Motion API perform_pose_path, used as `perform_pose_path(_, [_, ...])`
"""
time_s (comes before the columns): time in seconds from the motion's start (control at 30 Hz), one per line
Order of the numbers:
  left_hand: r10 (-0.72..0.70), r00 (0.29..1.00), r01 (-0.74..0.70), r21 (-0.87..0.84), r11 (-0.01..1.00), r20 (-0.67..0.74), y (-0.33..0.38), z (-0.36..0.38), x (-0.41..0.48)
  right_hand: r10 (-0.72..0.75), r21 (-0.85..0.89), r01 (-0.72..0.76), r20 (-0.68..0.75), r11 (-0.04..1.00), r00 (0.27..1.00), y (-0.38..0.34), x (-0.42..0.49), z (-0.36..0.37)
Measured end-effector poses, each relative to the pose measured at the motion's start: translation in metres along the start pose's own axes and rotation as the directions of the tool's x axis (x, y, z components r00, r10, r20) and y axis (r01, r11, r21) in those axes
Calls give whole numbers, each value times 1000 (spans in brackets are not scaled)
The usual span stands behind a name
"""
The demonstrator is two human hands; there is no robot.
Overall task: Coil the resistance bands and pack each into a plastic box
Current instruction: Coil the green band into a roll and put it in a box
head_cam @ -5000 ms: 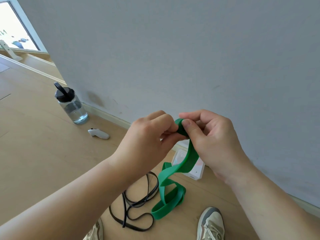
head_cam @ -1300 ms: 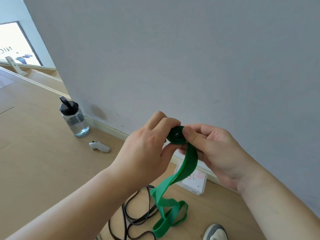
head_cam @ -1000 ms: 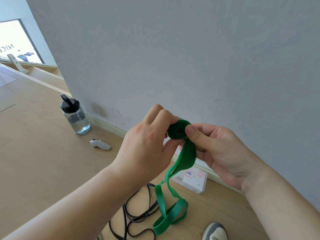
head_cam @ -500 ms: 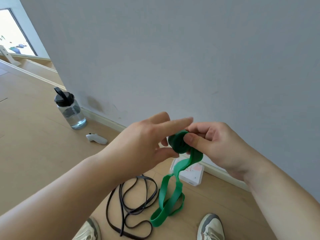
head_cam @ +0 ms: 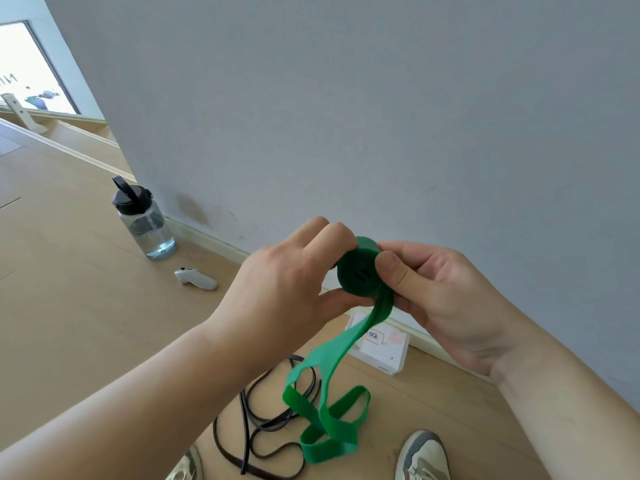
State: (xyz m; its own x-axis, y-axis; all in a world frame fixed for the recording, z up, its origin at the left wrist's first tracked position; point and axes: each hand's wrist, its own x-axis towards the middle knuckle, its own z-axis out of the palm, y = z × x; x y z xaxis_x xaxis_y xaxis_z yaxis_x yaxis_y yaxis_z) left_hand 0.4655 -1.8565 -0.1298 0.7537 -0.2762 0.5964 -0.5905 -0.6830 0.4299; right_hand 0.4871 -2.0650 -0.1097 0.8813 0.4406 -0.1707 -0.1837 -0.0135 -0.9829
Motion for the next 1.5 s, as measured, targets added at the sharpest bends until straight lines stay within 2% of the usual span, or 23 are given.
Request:
perform_pose_path(0.1, [-19,1000,19,28,999,-17,5,2,0,-34,-133,36,18,990,999,0,-3,4])
perform_pose_path(0.2, [-166,981,172,-55,984,100,5,1,3,-58,-219,37,-90,975,994,1,-1,4])
perform_pose_path(0.3, [-289,899,367,-205,907,328,0,-6,6,-68,-312,18,-152,950,986,-1,1,3])
perform_pose_path(0.4, [-386,845,478,-200,855,372,-3,-14,10,-56,-419,10,-97,908,994,-3,1,6])
perform_pose_path(0.47, [-398,778,561,-254,788,486,-6,-16,12,-27,-464,-1,-54,886,998,-5,0,8])
perform_pose_path(0.57, [-387,740,613,-314,725,551,-8,-18,14,-16,-413,8,-17,911,1000,-8,-1,6])
perform_pose_path(0.73, [-468,738,667,-416,618,487,-6,-15,12,-60,-249,32,-107,968,992,-2,3,-1])
perform_pose_path(0.87, [-518,722,684,-588,432,459,-1,-10,9,-127,-141,107,-135,984,983,1,5,-1])
perform_pose_path(1.03, [-460,761,582,-794,174,457,1,-10,12,-185,-2,187,-144,982,972,1,5,-2])
perform_pose_path(1.07, [-440,777,565,-806,173,450,2,-11,13,-201,6,203,-140,979,970,3,5,-1])
perform_pose_path(1.13, [-423,796,562,-789,250,433,3,-10,13,-224,-26,223,-139,974,965,5,5,2])
perform_pose_path(1.23, [-440,791,577,-757,307,425,3,-7,12,-223,-90,213,-124,973,967,9,6,5])
perform_pose_path(1.37, [-424,770,574,-809,130,478,6,-7,10,-236,-106,227,-85,968,968,6,6,10])
perform_pose_path(1.4, [-430,763,587,-796,147,483,6,-7,9,-250,-174,230,-103,958,963,6,6,10])
perform_pose_path(1.43, [-442,759,610,-760,224,478,5,-7,8,-258,-261,220,-124,940,958,8,6,9])
perform_pose_path(1.5, [-494,761,645,-570,509,421,-1,-9,7,-242,-425,162,-143,891,960,10,6,7])
